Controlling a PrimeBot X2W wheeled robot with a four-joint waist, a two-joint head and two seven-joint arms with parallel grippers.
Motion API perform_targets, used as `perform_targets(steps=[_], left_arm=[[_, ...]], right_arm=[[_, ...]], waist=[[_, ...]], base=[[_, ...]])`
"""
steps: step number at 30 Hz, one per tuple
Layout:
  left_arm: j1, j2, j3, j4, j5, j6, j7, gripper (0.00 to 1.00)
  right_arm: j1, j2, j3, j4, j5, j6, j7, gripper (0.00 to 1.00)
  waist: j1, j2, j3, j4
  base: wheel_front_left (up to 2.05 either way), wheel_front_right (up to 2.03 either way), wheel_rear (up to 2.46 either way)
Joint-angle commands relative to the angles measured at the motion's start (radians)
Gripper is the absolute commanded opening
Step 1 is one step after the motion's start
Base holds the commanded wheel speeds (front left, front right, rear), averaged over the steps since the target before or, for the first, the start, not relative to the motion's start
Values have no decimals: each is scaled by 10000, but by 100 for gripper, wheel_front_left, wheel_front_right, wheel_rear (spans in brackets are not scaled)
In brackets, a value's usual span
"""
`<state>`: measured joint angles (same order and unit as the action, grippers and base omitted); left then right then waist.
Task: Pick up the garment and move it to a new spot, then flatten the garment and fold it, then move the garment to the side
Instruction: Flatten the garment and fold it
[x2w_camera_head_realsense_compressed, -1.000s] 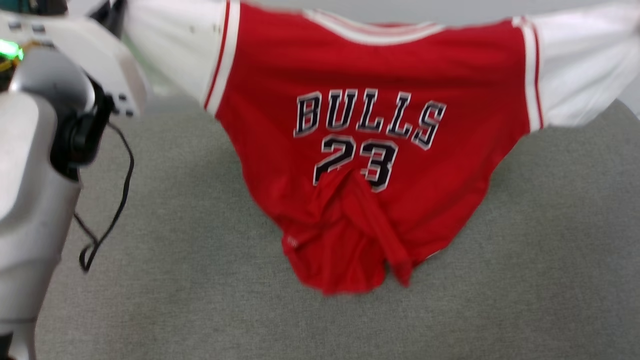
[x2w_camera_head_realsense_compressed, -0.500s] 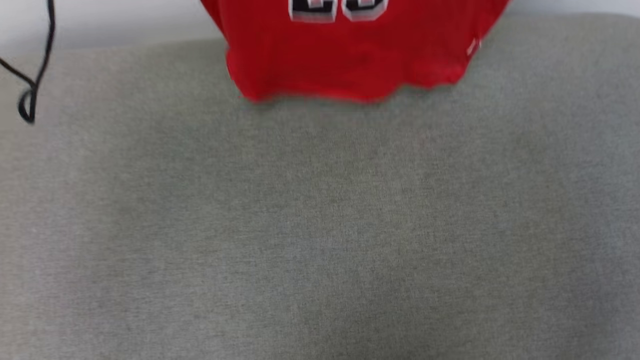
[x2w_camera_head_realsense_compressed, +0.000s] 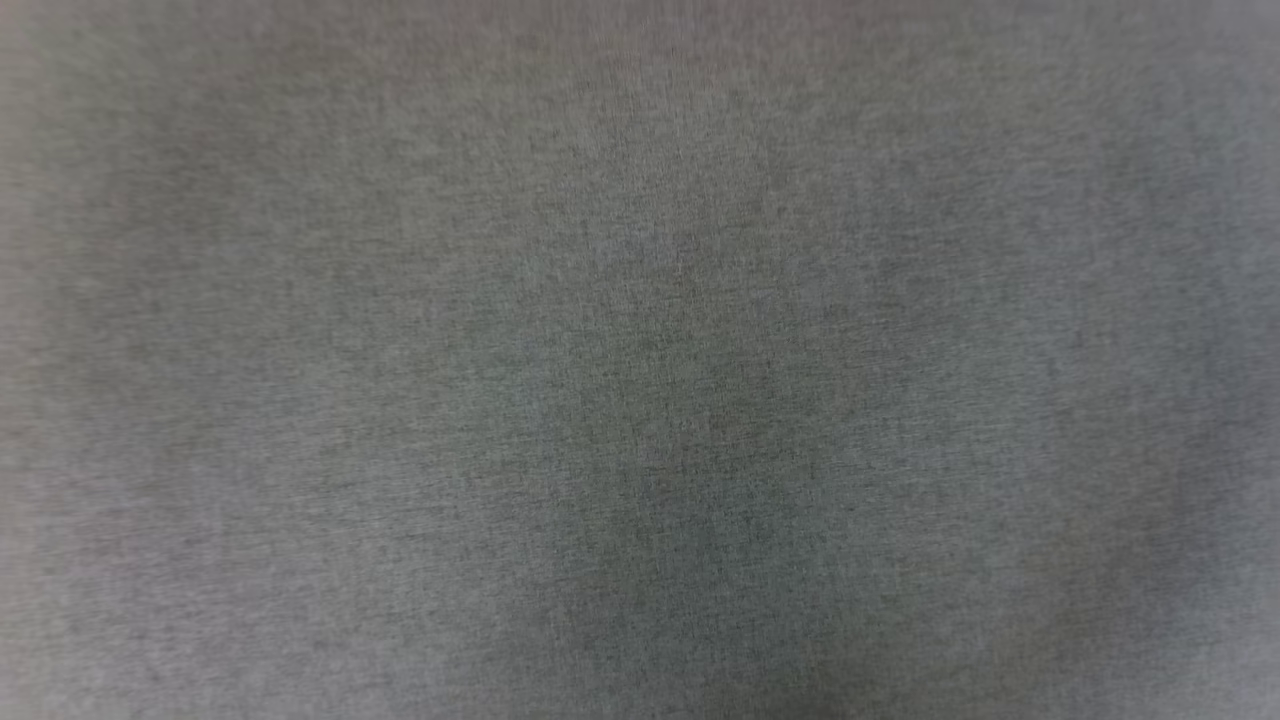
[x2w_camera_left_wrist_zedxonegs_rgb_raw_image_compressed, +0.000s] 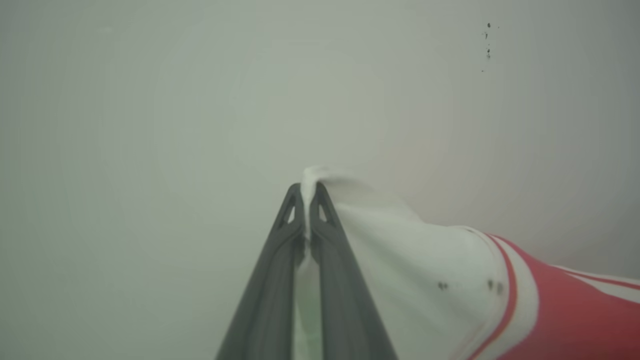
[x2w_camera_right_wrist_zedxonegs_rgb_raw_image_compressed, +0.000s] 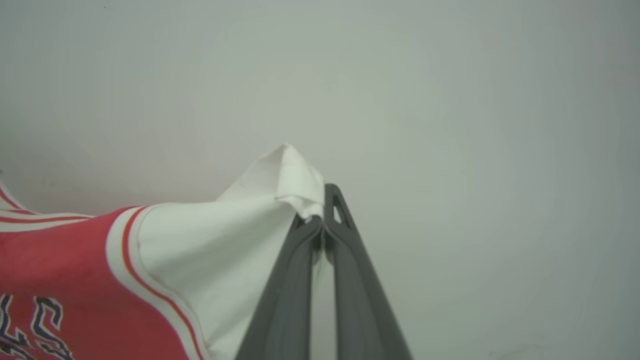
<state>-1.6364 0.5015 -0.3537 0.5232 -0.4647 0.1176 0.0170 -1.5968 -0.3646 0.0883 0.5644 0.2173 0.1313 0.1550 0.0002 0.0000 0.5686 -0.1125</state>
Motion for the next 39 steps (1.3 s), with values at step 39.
perform_targets(steps=[39], left_arm=[[11884, -265, 605, -2545, -2287, 378, -2530, 0]], right_arm=[[9546, -919, 2425, -514, 3667, -9, -567, 0]], waist=[[-2, 0, -3723, 691]], base=[[0, 0, 0]])
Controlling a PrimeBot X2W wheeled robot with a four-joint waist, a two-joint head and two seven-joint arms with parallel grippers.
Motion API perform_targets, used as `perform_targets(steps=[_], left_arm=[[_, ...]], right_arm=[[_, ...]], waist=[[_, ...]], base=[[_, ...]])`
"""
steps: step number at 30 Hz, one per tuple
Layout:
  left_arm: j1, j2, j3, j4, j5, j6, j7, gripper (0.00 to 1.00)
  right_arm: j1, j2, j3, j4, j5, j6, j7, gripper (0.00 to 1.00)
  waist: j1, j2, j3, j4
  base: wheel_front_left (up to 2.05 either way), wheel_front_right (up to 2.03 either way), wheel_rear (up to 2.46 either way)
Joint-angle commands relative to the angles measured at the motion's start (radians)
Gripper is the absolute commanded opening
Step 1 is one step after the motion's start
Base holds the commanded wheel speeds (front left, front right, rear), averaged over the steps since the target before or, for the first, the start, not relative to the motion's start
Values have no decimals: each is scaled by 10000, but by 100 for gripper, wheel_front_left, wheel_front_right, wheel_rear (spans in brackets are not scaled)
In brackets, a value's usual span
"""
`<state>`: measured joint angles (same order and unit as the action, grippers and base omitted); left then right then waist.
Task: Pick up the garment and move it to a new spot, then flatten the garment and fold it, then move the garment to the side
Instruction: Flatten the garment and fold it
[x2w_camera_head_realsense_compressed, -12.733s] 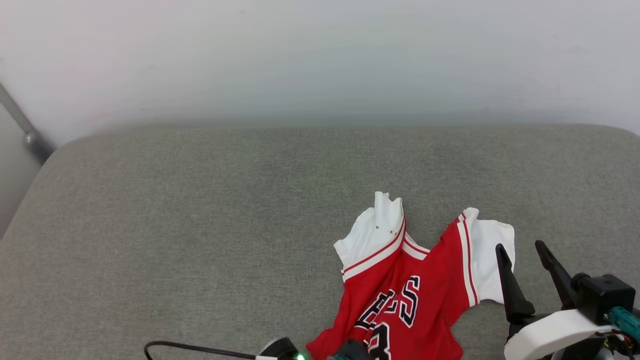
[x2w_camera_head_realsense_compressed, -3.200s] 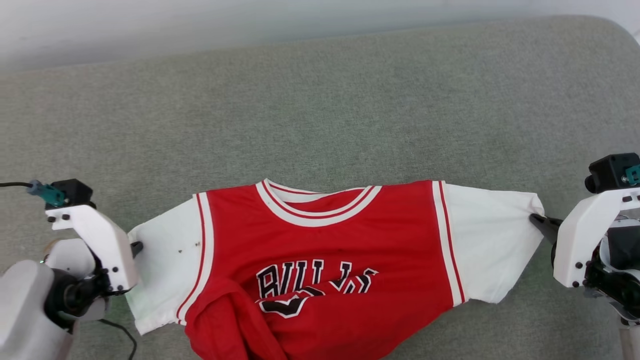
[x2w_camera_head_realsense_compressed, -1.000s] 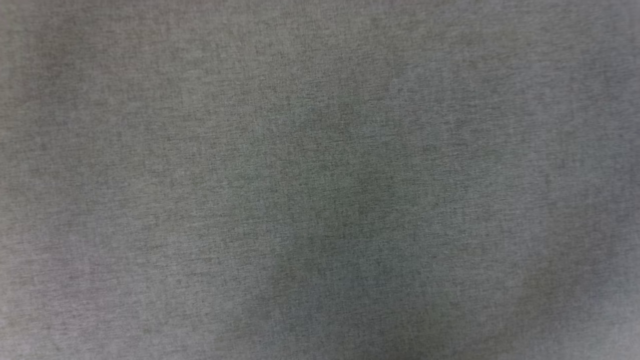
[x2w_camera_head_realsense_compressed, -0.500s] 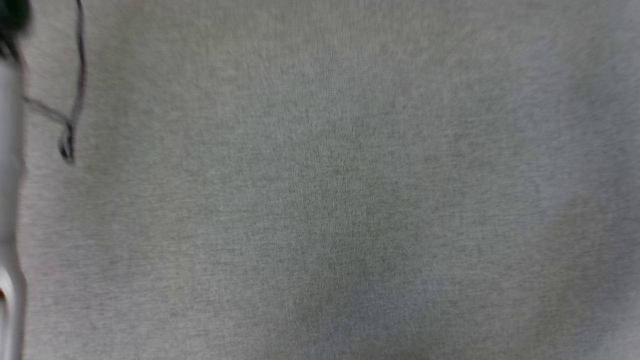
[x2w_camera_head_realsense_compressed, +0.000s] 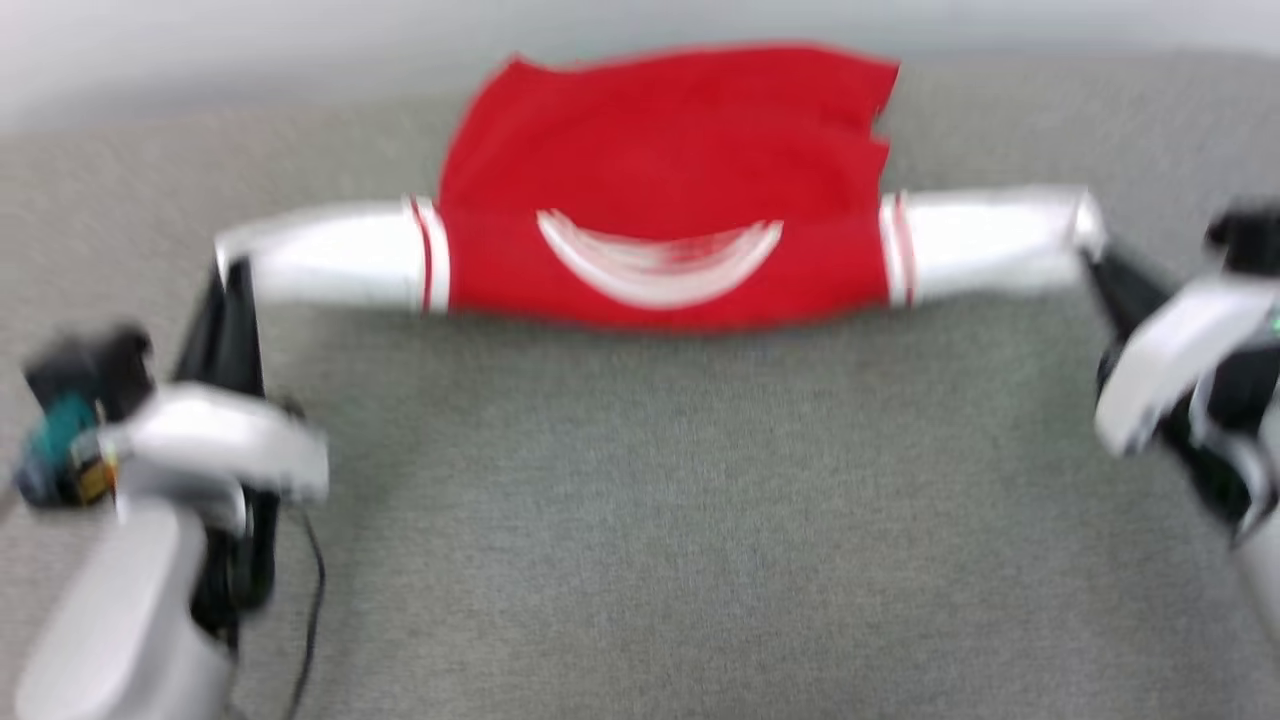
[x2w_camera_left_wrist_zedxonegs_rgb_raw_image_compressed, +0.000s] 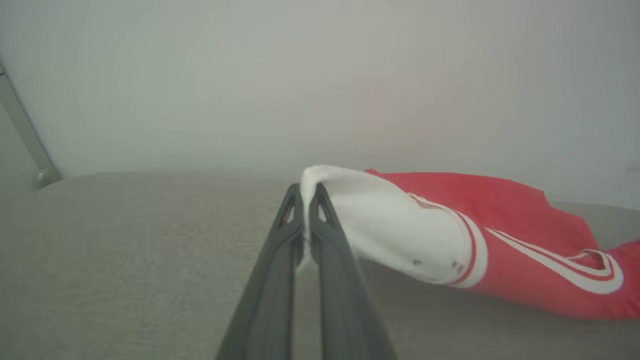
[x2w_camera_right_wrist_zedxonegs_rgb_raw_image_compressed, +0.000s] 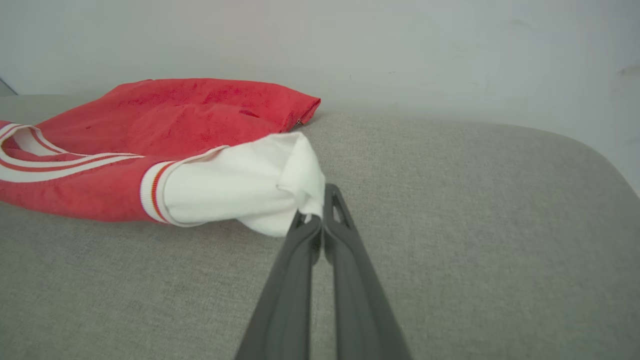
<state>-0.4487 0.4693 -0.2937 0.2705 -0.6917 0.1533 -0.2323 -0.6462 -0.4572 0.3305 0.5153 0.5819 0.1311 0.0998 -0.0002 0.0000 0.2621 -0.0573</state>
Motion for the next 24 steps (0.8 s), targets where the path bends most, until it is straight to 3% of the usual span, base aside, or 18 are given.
perform_targets(steps=[1, 14, 24], left_arm=[[502, 79, 2, -149, -75, 120, -22, 0], [5805, 512, -146, -2692, -558, 1627, 874, 0], [7683, 731, -577, -3206, -706, 2053, 1472, 0]], right_arm=[[478, 73, -76, -186, 63, -7, 44, 0], [5868, 632, -1561, -3090, -640, -9, 1817, 0], [9515, 1818, -3428, -4953, -1614, -7, 3141, 0]], waist=[[2, 0, -866, 127], [2, 0, -2257, 76], [2, 0, -2743, 352]], base=[[0, 0, 0], [0, 0, 0], [0, 0, 0]])
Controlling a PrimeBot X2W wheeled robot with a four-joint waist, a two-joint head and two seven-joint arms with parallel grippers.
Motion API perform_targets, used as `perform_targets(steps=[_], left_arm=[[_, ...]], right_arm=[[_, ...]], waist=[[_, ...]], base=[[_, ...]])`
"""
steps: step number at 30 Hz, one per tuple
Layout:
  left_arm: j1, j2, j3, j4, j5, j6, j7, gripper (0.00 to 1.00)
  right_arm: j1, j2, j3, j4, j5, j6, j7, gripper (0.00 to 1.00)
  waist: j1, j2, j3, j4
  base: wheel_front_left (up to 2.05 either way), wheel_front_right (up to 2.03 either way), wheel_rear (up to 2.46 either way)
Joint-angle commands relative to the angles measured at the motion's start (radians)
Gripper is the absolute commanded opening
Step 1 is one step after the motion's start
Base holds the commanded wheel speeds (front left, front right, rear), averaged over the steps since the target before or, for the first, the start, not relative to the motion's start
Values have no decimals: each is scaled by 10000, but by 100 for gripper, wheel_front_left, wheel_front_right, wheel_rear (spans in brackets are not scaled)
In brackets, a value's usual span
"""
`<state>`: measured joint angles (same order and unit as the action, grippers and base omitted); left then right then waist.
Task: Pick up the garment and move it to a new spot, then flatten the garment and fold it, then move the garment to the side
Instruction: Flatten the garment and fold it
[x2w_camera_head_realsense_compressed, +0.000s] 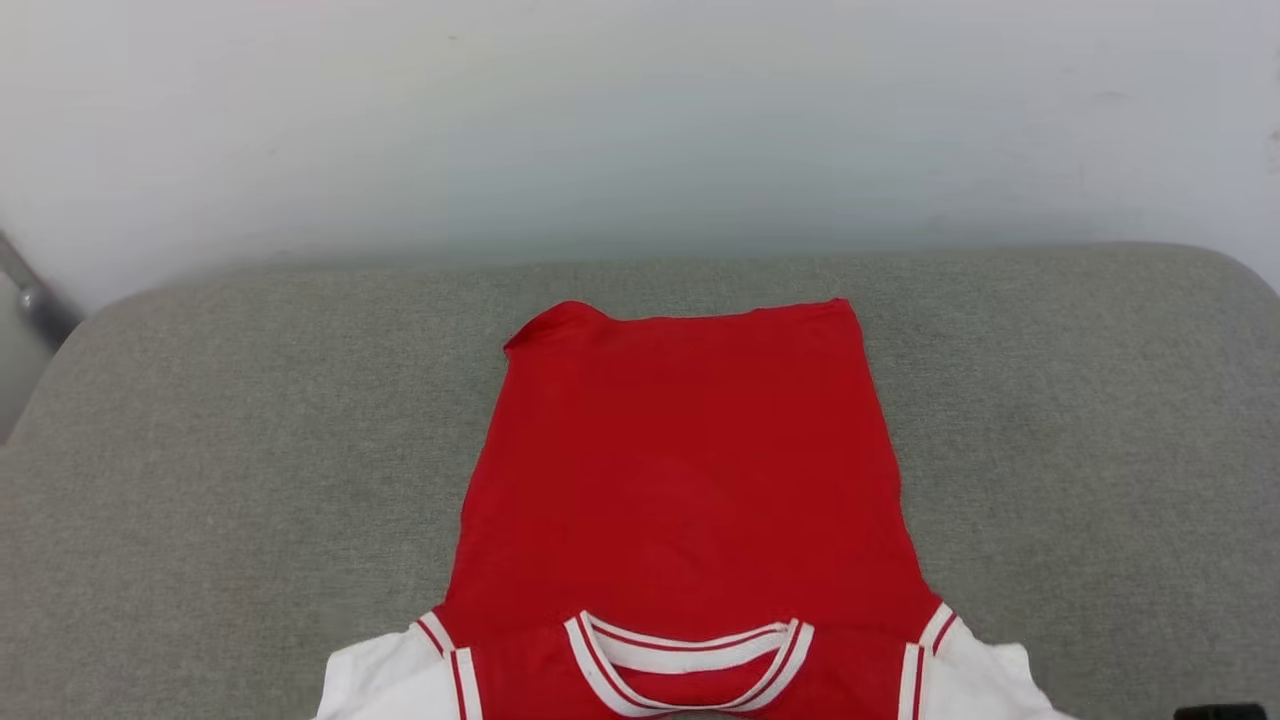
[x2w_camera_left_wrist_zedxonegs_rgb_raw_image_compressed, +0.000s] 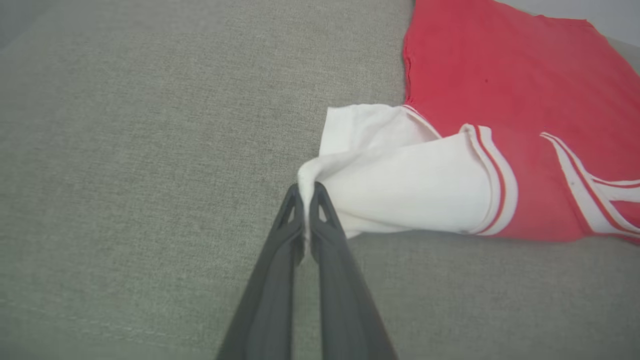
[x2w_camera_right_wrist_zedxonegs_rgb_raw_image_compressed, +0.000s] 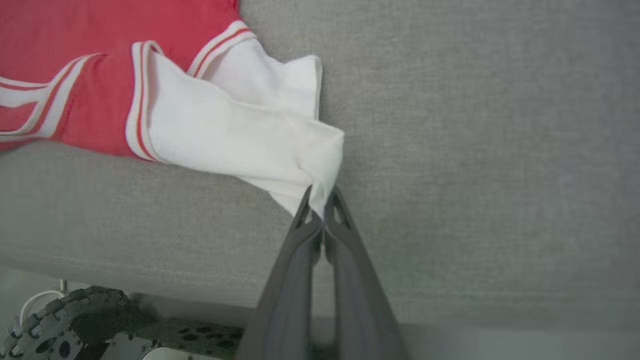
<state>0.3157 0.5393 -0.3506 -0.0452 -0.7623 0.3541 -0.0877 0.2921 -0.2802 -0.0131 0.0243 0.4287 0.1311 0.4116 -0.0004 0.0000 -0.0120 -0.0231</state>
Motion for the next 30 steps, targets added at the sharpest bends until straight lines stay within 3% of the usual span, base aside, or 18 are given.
perform_targets(steps=[1, 2, 3, 4, 5, 10, 14, 16, 21, 30], left_arm=[[125, 17, -71, -63, -7, 54, 53, 0], [181, -27, -114, -84, 1, 69, 43, 0], [212, -51, -152, -69, 27, 80, 29, 0], [211, -84, -190, -37, 58, 82, 2, 0], [166, -146, -219, -20, 75, 50, -42, 0], [-188, -373, -317, 13, 200, 80, -272, 0], [-528, -475, -431, -67, 402, 9, -461, 0], [-756, -550, -493, -120, 483, -42, -511, 0], [-1607, -793, -790, -225, 748, -239, -591, 0], [-3751, -1452, -1250, -144, 1364, -886, -1086, 0]], right_arm=[[316, 129, -44, -119, -215, -7, 137, 0], [426, 248, -108, -174, -251, -9, 226, 4], [525, 308, -170, -193, -346, -9, 331, 28], [576, 350, -181, -205, -427, -7, 438, 76], [556, 471, -233, -243, -373, -7, 508, 100], [-387, 632, -610, -501, -241, -6, 601, 100], [-2010, 762, -1149, -300, -50, -7, 428, 100], [-3010, 842, -1464, 107, 42, -6, 310, 100], [-5810, 349, -2128, 1972, 299, -6, 484, 100], [-9989, -663, -1881, 4414, -185, -6, 2946, 100]], waist=[[4, 0, 4, 18], [4, 0, 16, 25], [4, 0, 27, 30], [4, 0, 40, 36], [4, 0, 60, 47], [4, 0, 176, 125], [4, 0, 456, 262], [4, 0, 681, 410], [4, 0, 1550, 1026], [4, 0, 3711, 2462]], base=[[0, 0, 0], [0, 0, 0], [0, 0, 0], [0, 0, 0], [0, 0, 0], [0, 0, 0], [0, 0, 0], [0, 0, 0], [0, 0, 0], [0, 0, 0]])
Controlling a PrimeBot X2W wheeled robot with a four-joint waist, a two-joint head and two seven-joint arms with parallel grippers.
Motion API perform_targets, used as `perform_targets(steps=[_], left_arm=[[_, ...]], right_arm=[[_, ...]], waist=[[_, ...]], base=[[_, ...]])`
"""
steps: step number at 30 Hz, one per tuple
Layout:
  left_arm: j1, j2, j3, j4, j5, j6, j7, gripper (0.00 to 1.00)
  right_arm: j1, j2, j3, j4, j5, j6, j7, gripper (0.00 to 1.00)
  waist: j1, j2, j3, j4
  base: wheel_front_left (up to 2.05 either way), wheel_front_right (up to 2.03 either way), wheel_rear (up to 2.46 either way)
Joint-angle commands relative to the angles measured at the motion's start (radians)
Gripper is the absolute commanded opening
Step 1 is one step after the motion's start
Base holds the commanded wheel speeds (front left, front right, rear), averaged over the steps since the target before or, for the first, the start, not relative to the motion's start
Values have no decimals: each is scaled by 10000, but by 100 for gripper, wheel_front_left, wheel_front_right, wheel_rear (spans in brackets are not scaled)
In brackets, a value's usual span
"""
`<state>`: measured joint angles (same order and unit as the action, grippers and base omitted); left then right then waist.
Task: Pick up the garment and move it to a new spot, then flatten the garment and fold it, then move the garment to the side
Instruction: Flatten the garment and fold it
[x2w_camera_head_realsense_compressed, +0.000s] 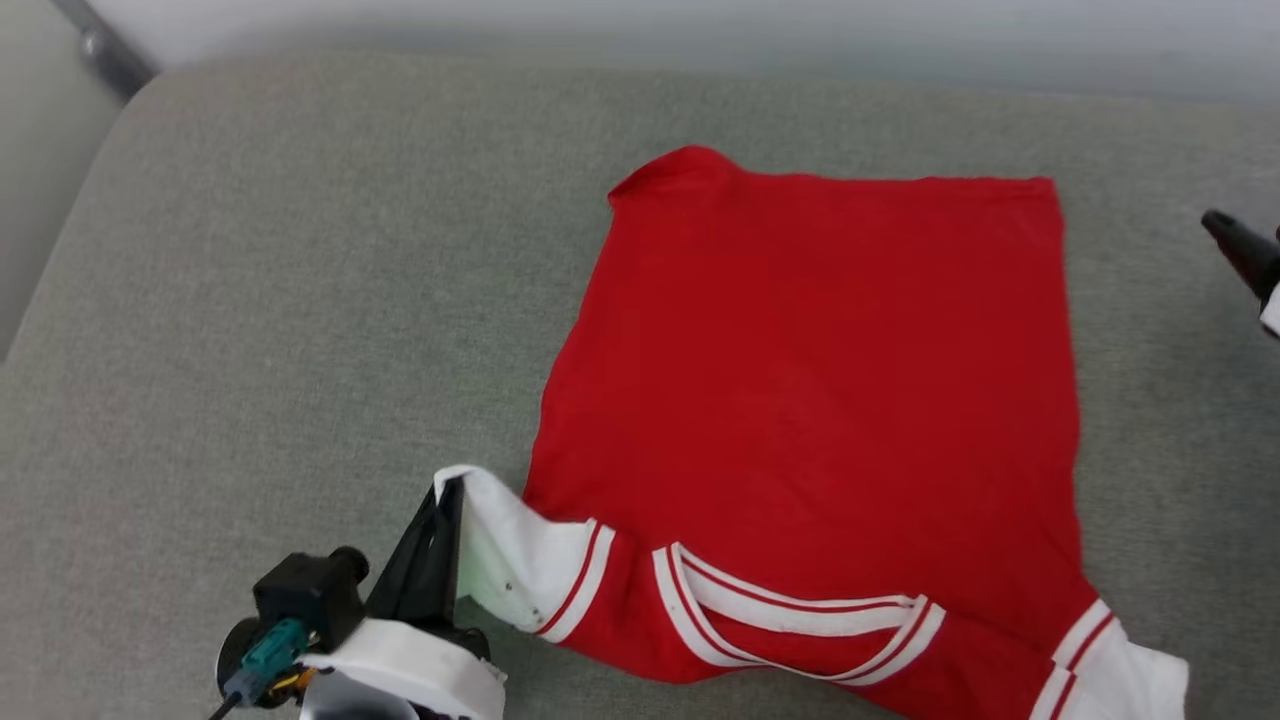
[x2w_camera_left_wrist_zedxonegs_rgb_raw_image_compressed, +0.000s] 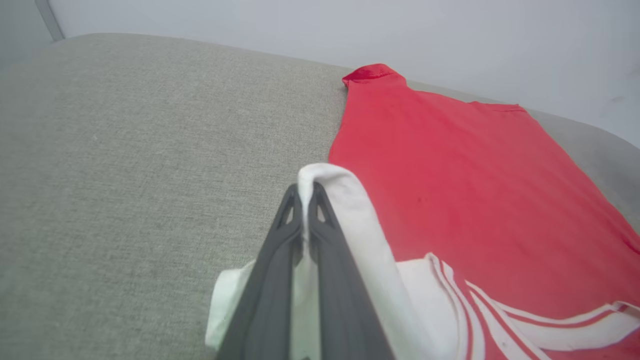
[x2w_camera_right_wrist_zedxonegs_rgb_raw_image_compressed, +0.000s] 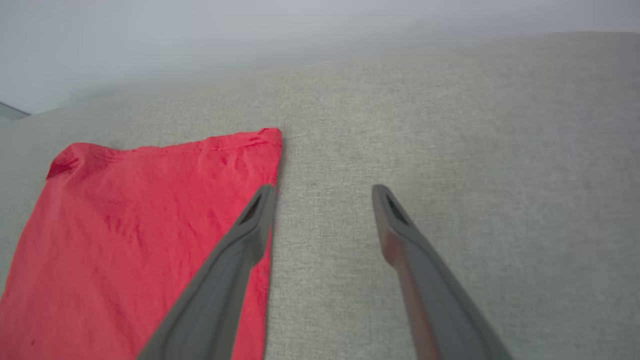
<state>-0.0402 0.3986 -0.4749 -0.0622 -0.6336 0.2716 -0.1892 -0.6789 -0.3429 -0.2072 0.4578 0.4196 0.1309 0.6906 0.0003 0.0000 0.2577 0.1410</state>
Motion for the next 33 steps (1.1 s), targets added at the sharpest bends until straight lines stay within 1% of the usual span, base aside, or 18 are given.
perform_targets(steps=[1, 5, 6, 8, 10, 12, 16, 19, 21, 22, 24, 26, 30, 33], left_arm=[[-376, -133, -37, 22, 119, -86, -120, 0], [-936, -491, -242, 34, 293, -260, -289, 0], [-936, -491, -242, 34, 293, -260, -289, 0], [-1097, -650, -325, 51, 345, -319, -368, 0], [-1231, -867, -430, 44, 394, -389, -443, 0], [-1324, -1007, -543, 105, 414, -468, -481, 0], [-1397, -1163, -625, 346, 364, -604, -543, 0], [-1495, -1083, -645, 438, 399, -698, -549, 0], [-1545, -1025, -663, 464, 427, -742, -503, 0], [-1548, -1010, -645, 472, 419, -743, -488, 0], [-1530, -940, -573, 501, 402, -692, -489, 0], [-1492, -870, -478, 519, 366, -604, -493, 0], [-1445, -686, -417, 562, 469, -509, -423, 0], [-1334, -530, -331, 586, 411, -431, -345, 0]], right_arm=[[-653, -94, 111, 257, -157, -4, 471, 100], [-1840, -322, 389, 827, -706, -4, 1507, 100], [-1840, -322, 389, 827, -706, -4, 1507, 100], [-2216, -229, 432, 1057, -843, -4, 1813, 100], [-2467, -290, 465, 1301, -1116, -5, 2044, 100], [-2636, -371, 516, 1487, -1375, -5, 2143, 100], [-2552, -280, 189, 2216, -1693, -4, 2591, 100], [-2271, -126, 34, 2640, -1915, -5, 3008, 100], [-2173, -42, 89, 2787, -2020, -5, 3248, 35], [-2139, 14, 103, 2829, -2034, -5, 3361, 0], [-2139, 97, 170, 2806, -2056, -5, 3414, 0], [-2236, 83, 284, 2638, -2020, -5, 3195, 0], [-2488, -221, 646, 2257, -1909, -5, 2654, 0], [-2624, -451, 1016, 1975, -1794, -5, 2219, 0]], waist=[[-3, 0, 1200, 927], [-3, 0, 1760, 1380], [-3, 0, 1760, 1380], [-3, 0, 1925, 1552], [-3, 0, 2080, 1701], [-3, 0, 2208, 1848], [-3, 0, 2301, 2019], [-3, 0, 2314, 2097], [-3, 0, 2312, 2076], [-3, 0, 2298, 2048], [-3, 0, 2246, 1999], [-3, 0, 2139, 1948], [-3, 0, 1800, 1849], [-3, 0, 1330, 1660]], base=[[0, 0, 0], [0, 0, 0], [0, 0, 0], [0, 0, 0], [0, 0, 0], [0, 0, 0], [0, 0, 0], [0, 0, 0], [0, 0, 0], [0, 0, 0], [0, 0, 0], [0, 0, 0], [0, 0, 0], [0, 0, 0]])
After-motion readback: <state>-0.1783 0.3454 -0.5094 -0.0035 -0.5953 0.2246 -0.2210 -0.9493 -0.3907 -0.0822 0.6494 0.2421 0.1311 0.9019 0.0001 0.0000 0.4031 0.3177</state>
